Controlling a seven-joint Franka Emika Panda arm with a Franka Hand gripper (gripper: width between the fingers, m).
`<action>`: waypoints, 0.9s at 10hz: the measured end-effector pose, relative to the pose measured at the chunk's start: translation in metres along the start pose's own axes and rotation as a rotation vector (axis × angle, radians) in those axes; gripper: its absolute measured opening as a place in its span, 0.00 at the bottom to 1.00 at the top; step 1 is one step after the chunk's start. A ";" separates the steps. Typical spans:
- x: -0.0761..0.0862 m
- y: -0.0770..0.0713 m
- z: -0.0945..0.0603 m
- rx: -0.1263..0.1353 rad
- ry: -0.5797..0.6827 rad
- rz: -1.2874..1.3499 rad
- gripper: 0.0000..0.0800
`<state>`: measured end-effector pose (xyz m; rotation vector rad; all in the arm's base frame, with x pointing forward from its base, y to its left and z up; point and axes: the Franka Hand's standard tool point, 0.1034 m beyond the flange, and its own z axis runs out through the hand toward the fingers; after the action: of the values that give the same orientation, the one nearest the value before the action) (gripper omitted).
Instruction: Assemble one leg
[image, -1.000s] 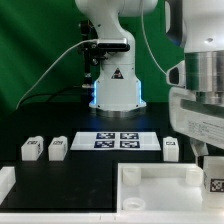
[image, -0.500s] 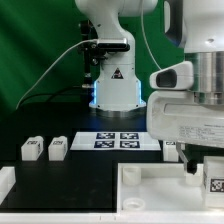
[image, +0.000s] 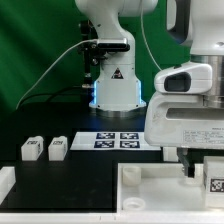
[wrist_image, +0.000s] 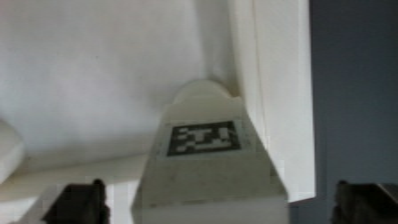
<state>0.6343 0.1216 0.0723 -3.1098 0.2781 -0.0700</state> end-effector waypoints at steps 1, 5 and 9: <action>0.000 -0.001 0.000 0.003 -0.001 0.088 0.66; 0.001 -0.001 0.002 -0.006 -0.005 0.544 0.37; 0.004 0.009 0.003 0.043 -0.099 1.222 0.37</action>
Offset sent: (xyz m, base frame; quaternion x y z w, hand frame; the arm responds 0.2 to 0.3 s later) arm 0.0000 0.0000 0.0000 0.0000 0.0000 0.2667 0.9638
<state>0.6364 0.1117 0.0690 -2.3344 1.9634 0.0967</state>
